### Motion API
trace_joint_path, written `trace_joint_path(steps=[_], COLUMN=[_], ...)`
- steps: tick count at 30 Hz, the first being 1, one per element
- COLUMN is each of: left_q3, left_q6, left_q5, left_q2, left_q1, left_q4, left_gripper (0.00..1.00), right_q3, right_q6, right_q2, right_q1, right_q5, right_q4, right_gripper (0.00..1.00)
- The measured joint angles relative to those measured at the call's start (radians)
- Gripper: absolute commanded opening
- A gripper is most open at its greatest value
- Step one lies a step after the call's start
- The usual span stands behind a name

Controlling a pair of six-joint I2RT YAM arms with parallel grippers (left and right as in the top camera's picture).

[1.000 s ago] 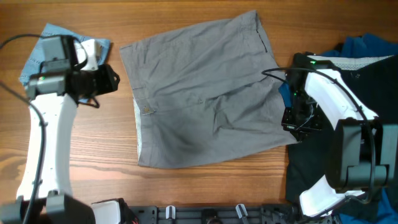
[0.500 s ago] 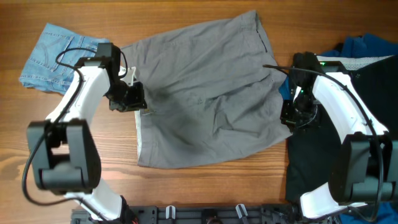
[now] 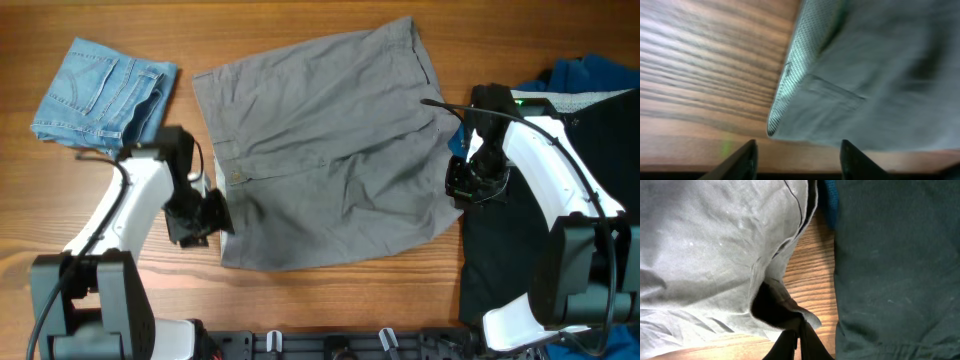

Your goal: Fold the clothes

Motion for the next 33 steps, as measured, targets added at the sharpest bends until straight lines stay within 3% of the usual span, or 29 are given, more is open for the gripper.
trace_joint_path(steps=[4, 6, 10, 12, 14, 22, 27, 33], left_q3=[-0.103, -0.127, -0.170, -0.195, -0.209, -0.187, -0.005, 0.154], left_q6=[-0.031, -0.049, -0.071, -0.076, -0.075, -0.058, -0.019, -0.011], left_q5=[0.017, 0.027, 0.043, 0.064, 0.089, 0.129, 0.117, 0.039], left_q2=[0.000, 0.000, -0.002, -0.003, -0.004, -0.006, -0.065, -0.251], left_q1=[0.000, 0.000, 0.000, 0.000, 0.000, 0.031, 0.156, 0.283], left_q4=[0.082, 0.109, 0.163, 0.196, 0.197, 0.056, -0.090, -0.165], left_gripper=[0.72, 0.59, 0.22, 0.19, 0.04, 0.04, 0.04, 0.04], right_q3=[0.000, 0.000, 0.000, 0.000, 0.000, 0.000, 0.008, 0.152], right_q6=[0.000, 0.000, 0.000, 0.000, 0.000, 0.000, 0.000, 0.005], right_q2=[0.000, 0.000, 0.000, 0.000, 0.000, 0.000, -0.027, -0.181], right_q1=[0.000, 0.000, 0.000, 0.000, 0.000, -0.006, -0.029, -0.060], right_q5=[0.000, 0.001, 0.005, 0.005, 0.005, 0.010, 0.023, 0.023], right_q4=[0.000, 0.000, 0.005, 0.013, 0.023, 0.037, 0.005, -0.050], right_gripper=[0.07, 0.07, 0.07, 0.07, 0.07, 0.06, 0.06, 0.04])
